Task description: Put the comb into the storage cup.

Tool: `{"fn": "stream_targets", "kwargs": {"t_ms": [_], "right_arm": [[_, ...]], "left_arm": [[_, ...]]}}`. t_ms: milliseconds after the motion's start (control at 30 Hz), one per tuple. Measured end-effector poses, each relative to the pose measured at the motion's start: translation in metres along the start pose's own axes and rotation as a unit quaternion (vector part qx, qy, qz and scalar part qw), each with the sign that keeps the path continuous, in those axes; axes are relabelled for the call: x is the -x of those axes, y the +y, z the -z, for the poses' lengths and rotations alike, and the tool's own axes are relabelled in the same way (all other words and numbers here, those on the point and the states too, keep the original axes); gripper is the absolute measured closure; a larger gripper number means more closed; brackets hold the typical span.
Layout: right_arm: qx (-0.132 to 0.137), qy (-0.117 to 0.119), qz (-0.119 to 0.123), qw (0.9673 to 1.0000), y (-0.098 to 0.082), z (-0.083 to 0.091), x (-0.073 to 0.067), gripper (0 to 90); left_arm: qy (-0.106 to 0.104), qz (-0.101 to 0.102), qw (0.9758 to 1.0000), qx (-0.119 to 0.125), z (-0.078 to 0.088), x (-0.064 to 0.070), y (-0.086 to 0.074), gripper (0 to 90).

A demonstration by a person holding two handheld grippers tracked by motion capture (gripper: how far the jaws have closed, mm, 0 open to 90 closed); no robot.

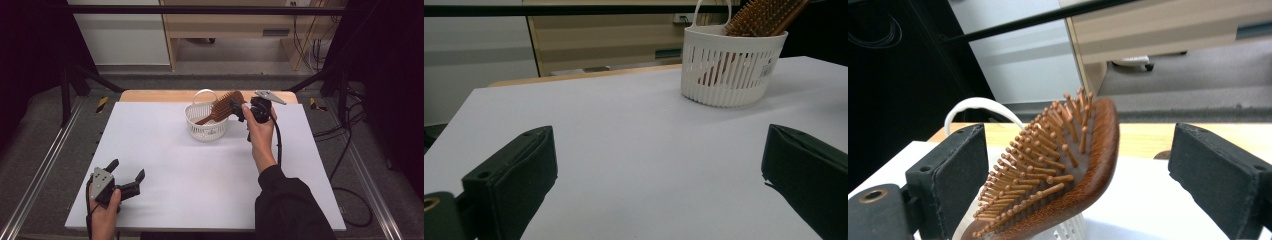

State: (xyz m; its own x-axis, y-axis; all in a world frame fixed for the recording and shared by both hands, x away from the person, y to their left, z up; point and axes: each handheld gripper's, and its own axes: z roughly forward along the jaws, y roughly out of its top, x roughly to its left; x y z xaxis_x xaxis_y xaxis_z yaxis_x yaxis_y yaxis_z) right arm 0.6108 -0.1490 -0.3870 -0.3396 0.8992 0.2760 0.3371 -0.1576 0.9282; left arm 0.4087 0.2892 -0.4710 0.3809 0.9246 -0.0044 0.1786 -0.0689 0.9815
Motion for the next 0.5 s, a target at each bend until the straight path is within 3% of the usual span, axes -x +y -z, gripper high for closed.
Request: {"fn": "stream_targets", "kwargs": {"t_ms": [367, 500], "right_arm": [[0.01, 0.005, 0.008, 0.9999, 0.005, 0.017, 0.009, 10.3], [0.01, 0.015, 0.03, 0.9994, 0.007, 0.022, 0.01, 4.2]], "left_arm": [[-0.001, -0.001, 1.0, 0.0, 0.0, 0.0, 0.0, 1.4], [0.0, 0.0, 1.0, 0.0, -0.001, 0.0, -0.001, 1.4]]}}
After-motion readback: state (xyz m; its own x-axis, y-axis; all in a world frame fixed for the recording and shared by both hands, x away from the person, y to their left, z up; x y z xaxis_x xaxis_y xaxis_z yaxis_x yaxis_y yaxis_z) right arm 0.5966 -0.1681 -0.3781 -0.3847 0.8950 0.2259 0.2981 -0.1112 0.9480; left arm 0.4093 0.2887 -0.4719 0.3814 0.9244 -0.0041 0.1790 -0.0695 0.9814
